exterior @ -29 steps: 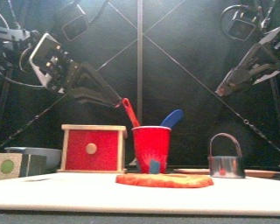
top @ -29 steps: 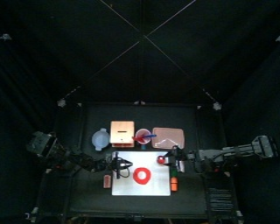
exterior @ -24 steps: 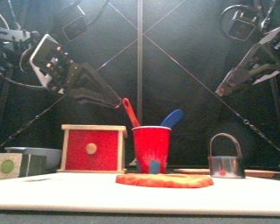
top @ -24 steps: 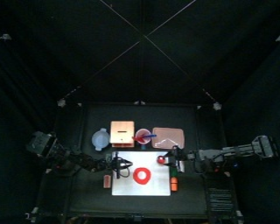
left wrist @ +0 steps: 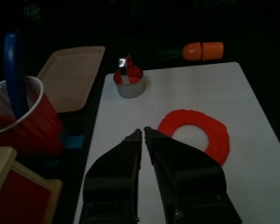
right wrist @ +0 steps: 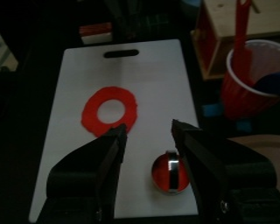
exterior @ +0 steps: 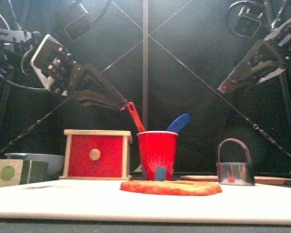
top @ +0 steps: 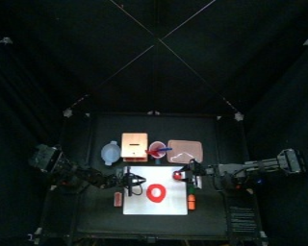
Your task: Place pizza cutter onto cutting board
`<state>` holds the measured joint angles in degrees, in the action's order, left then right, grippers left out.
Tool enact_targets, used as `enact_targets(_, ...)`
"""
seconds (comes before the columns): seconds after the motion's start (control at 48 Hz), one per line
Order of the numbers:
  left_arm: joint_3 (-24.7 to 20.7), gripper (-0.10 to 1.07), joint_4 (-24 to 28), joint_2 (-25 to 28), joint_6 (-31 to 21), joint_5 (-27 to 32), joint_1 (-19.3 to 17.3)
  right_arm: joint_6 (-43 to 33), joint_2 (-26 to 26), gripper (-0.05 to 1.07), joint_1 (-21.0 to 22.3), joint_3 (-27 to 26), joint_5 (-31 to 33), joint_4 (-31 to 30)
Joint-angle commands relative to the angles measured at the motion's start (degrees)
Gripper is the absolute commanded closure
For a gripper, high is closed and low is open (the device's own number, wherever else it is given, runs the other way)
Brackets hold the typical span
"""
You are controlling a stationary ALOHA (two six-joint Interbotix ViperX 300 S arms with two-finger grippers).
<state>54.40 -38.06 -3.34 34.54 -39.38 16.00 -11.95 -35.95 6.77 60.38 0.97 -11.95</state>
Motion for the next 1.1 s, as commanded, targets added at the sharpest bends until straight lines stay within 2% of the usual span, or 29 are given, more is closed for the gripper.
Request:
enact_targets(0.0, -0.4, 0.42, 1.3, -1.4, 0.1, -0.7, -0.6, -0.4, 0.5, 0.20, 3.9, -2.4, 1.0, -3.8)
enact_targets(0.146, 0.4, 0.42, 2.5, -1.9, 0.1, -0.7, -1.1, 0.2, 3.0, 0.18, 9.9, -4.0, 1.8, -9.1)
enact_targets(0.292, 0.8, 0.42, 2.9, -2.7, 0.1, -0.7, -1.1, 0.4, 6.6, 0.08, 13.7, -6.3, 1.5, -14.2)
enact_targets(0.438, 1.5, 0.42, 3.3, -3.2, 0.1, -0.7, -1.1, 0.1, 11.7, 0.00, 14.4, -9.4, 1.6, -16.7)
enact_targets(0.625, 2.9, 0.43, 4.8, -5.4, 0.1, -0.4, -1.1, 0.2, 16.1, 0.00, 14.4, -12.4, 1.3, -16.7)
enact_targets(0.812, 6.4, 0.43, 7.2, -9.1, 0.1, -0.1, -1.1, 0.0, 18.8, 0.00, 14.7, -13.9, 1.1, -15.5)
enact_targets(1.083, 8.3, 0.43, 7.6, -9.9, -0.2, -0.1, -1.7, 0.0, 21.9, 0.02, 14.2, -15.2, 0.7, -14.7)
